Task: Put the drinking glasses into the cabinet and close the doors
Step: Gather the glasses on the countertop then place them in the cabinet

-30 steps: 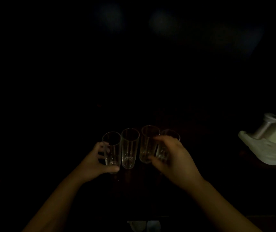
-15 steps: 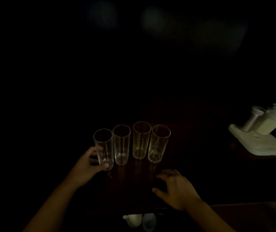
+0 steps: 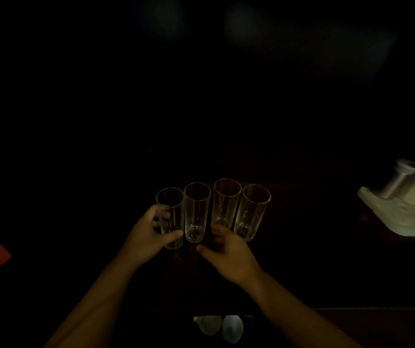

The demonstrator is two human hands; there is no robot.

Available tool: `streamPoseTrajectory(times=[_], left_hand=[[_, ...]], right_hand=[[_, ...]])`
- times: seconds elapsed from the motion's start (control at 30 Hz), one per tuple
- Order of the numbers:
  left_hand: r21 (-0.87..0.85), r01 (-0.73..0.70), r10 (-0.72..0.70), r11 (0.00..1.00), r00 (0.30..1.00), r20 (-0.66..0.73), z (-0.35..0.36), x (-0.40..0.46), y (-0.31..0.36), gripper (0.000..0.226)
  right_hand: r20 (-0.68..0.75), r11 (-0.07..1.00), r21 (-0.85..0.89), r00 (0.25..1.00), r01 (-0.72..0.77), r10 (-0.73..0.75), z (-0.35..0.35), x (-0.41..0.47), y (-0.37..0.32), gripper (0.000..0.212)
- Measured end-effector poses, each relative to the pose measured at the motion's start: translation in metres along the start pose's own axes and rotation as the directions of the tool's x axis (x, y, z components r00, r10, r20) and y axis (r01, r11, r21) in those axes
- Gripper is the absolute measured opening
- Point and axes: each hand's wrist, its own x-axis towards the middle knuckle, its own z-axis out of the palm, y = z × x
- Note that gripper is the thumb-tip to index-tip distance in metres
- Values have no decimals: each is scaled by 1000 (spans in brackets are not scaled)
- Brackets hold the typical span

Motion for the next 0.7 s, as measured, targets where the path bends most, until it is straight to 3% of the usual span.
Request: streamPoseTrajectory(times=[0.13,0.23,0.37,0.53,0.7], left_hand=[[-6,-11,11,1000,1000,3,-2,3,-1,44],[-28,-7,7,1000,1000,-10,-3,5,-3,45],[-69,-22,21,997,1000,-5,-7,5,-5,66],[-54,-30,28,998,999,-39,-5,5,-5,65],[-38,-81,78,996,995,-59,-5,2,-4,63]], right_hand=[[-83,989,138,995,59,-48,28,24,-11,63],[-181,988,143,983,53,-27,40,33,-11,71],[-276,988,136,961,70,-30,49,42,-9,68],[-321,992,113,947,63,-24,50,50,-4,52],[-316,987,139,948,81,-33,52,47,-2,54]])
